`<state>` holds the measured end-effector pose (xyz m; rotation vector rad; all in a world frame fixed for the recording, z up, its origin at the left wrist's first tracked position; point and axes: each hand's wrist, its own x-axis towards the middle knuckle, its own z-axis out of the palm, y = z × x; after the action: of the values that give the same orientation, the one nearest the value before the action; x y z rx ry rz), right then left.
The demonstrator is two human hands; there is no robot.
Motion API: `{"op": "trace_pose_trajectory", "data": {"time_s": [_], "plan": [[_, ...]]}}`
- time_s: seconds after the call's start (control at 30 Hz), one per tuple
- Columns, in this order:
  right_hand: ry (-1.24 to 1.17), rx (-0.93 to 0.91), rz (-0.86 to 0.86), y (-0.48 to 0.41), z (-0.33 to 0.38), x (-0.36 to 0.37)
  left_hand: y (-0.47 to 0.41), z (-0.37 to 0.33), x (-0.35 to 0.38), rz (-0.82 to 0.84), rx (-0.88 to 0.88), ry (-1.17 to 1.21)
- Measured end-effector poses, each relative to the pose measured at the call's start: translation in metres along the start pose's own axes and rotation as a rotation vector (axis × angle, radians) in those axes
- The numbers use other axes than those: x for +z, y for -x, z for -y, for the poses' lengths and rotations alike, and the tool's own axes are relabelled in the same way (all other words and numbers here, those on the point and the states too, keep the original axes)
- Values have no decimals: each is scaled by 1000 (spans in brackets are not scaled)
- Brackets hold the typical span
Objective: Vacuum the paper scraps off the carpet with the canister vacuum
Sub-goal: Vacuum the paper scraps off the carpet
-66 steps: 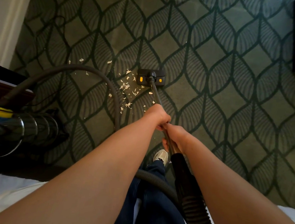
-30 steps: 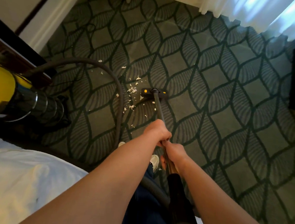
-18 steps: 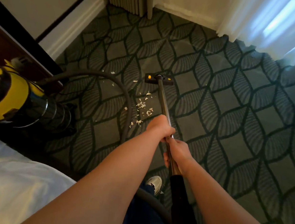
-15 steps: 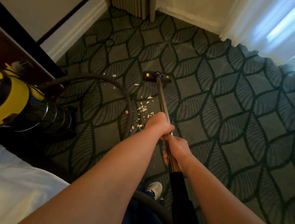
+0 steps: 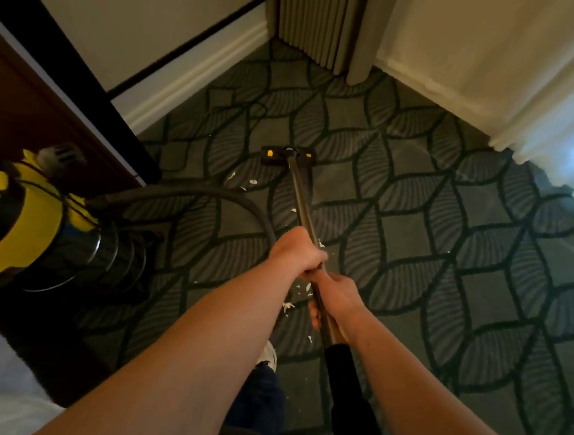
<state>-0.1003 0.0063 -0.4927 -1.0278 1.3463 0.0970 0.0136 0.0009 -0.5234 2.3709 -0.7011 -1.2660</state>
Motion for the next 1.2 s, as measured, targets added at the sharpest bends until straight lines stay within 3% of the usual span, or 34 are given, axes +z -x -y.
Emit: {"op": "trace_pose_trajectory", "data": {"time_s": [0.27, 0.5, 0.87, 1.2], "plan": [[158, 26, 114, -97, 49, 28, -95, 23, -34, -18, -138, 157], [242, 111, 203, -126, 49, 24, -116, 38, -19, 6, -213, 214], [276, 142, 216, -103, 26, -56, -82, -11, 45, -28, -278, 117], [405, 163, 290, -113, 10, -134, -60, -57, 107, -76, -338, 265]]}}
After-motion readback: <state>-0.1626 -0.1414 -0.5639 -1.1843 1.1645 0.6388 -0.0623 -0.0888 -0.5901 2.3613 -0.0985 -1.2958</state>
